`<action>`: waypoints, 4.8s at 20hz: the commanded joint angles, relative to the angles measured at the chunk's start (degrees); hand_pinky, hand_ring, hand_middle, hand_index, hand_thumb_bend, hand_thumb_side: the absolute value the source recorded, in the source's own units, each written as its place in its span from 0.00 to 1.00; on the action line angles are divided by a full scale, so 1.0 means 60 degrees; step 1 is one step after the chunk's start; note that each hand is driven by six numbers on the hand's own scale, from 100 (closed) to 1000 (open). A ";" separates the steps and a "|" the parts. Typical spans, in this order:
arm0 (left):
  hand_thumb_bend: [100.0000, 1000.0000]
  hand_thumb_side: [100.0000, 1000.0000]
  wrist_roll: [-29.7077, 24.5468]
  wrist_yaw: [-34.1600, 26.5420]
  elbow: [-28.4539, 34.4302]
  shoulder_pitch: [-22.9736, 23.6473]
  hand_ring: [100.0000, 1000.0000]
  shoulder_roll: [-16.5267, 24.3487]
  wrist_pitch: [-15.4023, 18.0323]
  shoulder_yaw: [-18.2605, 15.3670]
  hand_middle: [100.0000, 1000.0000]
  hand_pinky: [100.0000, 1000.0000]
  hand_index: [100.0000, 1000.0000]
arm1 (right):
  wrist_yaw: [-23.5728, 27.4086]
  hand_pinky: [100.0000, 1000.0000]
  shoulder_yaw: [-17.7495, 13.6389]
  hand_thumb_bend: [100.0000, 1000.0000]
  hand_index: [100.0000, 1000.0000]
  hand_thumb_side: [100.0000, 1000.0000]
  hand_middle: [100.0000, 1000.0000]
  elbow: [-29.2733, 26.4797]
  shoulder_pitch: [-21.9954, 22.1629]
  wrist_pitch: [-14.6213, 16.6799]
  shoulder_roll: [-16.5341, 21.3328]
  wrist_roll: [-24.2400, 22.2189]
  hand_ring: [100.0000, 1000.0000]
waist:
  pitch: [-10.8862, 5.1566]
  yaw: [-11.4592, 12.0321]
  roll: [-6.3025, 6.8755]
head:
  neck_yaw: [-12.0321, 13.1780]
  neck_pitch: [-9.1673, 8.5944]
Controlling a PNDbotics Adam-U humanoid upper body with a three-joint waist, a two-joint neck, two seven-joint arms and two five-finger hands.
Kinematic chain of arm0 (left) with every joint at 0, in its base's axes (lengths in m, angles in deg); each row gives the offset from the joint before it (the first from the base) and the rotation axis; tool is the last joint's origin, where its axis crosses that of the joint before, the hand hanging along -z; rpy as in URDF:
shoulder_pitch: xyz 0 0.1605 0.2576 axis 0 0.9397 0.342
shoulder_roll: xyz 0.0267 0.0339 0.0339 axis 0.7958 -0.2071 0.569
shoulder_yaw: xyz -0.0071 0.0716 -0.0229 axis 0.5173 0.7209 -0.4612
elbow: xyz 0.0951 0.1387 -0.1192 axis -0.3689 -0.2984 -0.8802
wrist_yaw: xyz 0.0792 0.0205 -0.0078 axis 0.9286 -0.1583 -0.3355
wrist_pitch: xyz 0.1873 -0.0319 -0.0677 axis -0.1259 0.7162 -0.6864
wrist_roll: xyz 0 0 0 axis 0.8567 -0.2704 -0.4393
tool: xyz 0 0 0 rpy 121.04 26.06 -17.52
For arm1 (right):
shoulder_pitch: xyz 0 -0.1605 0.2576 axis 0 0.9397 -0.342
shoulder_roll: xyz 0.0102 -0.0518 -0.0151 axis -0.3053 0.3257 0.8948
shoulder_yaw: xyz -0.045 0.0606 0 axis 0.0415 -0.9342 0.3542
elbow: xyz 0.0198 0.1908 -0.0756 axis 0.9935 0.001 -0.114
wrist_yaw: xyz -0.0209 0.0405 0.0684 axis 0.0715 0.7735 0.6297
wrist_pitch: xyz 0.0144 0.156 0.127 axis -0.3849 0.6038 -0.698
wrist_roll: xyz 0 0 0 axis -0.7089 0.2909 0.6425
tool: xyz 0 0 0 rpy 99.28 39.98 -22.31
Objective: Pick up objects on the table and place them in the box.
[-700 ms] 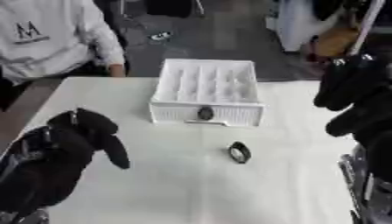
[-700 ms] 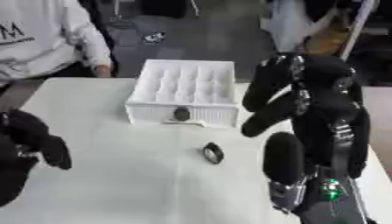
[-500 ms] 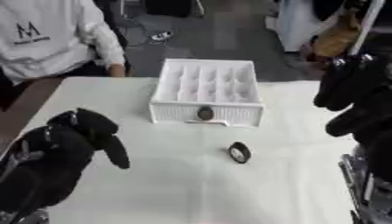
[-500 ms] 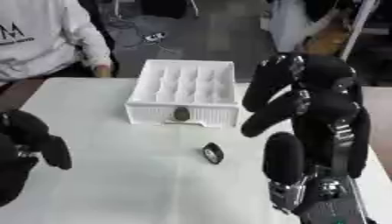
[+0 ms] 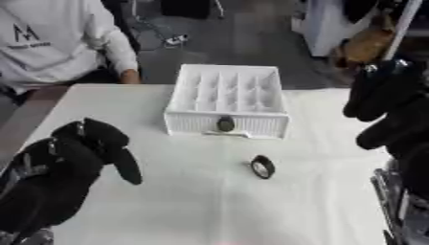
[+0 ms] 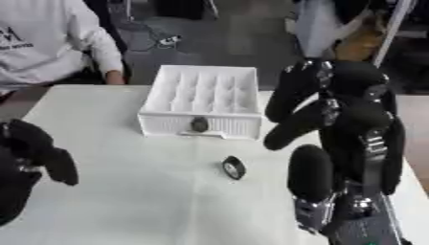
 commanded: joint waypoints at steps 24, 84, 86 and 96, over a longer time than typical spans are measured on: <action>0.48 0.63 0.0105 0.0090 0.0175 0.0247 0.51 0.0267 -0.0109 -0.0055 0.72 0.48 0.68 | -0.8113 0.58 0.0742 0.55 0.71 1.00 0.68 0.6173 -0.3378 -0.5839 -0.0217 -0.3698 0.65 | -0.0618 0.0125 -0.0313 | -0.0062 0.0103; 0.48 0.63 0.0165 0.0150 0.0175 0.0358 0.50 0.0356 -0.0125 -0.0062 0.71 0.48 0.68 | -1.0542 0.85 0.0414 0.53 0.62 1.00 0.49 0.6772 -0.3186 -0.6341 0.0128 -0.9414 0.59 | -0.0814 0.0075 -0.0411 | -0.0111 0.0338; 0.48 0.63 0.0167 0.0147 0.0175 0.0353 0.50 0.0355 -0.0123 -0.0062 0.71 0.48 0.68 | -1.0559 0.86 0.0401 0.52 0.62 1.00 0.49 0.6836 -0.3168 -0.6316 0.0131 -0.9414 0.59 | -0.0814 0.0080 -0.0412 | -0.0108 0.0334; 0.48 0.63 0.0169 0.0144 0.0175 0.0341 0.50 0.0352 -0.0123 -0.0061 0.71 0.48 0.68 | -1.0680 0.86 0.0342 0.50 0.64 1.00 0.50 0.6966 -0.3199 -0.6227 0.0109 -0.9414 0.60 | -0.0818 0.0099 -0.0419 | -0.0107 0.0279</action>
